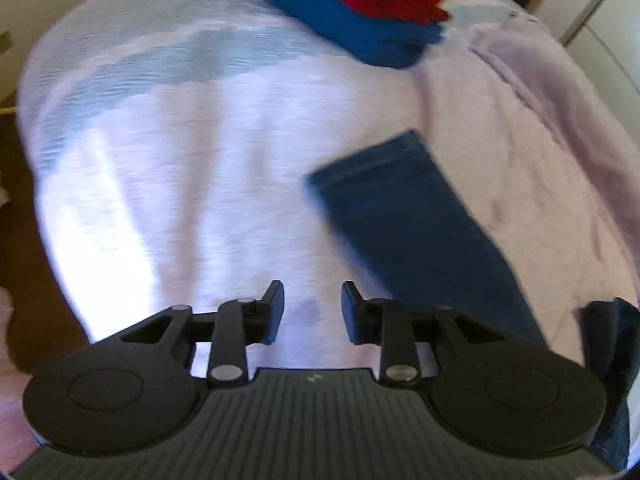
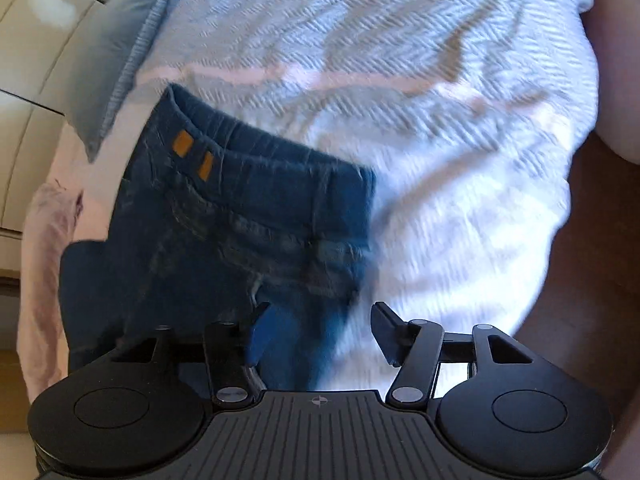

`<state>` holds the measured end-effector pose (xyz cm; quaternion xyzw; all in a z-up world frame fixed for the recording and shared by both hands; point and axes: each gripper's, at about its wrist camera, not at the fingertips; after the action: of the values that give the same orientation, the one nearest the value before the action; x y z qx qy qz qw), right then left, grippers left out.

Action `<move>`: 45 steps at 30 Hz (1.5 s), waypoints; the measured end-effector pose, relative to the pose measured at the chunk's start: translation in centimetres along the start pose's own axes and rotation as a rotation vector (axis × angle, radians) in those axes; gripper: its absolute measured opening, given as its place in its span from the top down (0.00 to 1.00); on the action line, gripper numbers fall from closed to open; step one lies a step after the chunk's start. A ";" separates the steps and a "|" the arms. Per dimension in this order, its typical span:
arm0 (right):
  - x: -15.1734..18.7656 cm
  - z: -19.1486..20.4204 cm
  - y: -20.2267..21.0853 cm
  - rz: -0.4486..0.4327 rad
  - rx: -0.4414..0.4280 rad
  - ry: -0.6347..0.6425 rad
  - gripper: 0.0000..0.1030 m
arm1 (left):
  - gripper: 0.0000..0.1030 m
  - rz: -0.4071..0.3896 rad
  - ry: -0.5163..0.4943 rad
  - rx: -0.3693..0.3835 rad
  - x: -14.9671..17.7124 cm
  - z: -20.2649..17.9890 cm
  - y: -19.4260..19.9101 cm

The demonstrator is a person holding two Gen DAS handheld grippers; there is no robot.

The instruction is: Fold clothes

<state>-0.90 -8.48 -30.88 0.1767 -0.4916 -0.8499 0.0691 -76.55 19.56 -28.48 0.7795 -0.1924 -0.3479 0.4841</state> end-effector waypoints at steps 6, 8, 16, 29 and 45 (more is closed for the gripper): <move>-1.0 -1.9 -2.7 -0.075 -0.009 -0.051 0.44 | 0.64 -0.038 -0.010 -0.022 -1.3 -2.2 -4.1; -1.0 -2.4 -3.2 -0.095 -0.014 -0.049 0.44 | 0.64 -0.043 0.001 -0.046 -1.7 -2.4 -5.5; -1.5 -2.0 -2.8 -0.173 -0.029 -0.030 0.80 | 0.91 -0.131 -0.188 -0.084 -1.8 -5.0 -6.5; -2.0 -0.6 2.5 -0.119 0.020 0.073 0.89 | 0.86 -0.134 -0.357 -0.297 0.1 1.5 -0.1; -7.6 4.8 -1.0 -0.200 0.051 -0.060 0.53 | 0.69 0.155 -0.176 0.251 5.2 -15.3 -3.1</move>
<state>4.42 -1.85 -27.80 0.2012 -0.4949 -0.8446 -0.0352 -62.00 27.17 -28.62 0.7833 -0.3354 -0.3497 0.3894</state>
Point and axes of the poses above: each gripper's, at about its wrist camera, not at the fingertips, and y roughly against the way its jaws point, z to its left, x to its underside, and after that the axes turned 9 degrees about y, right-handed
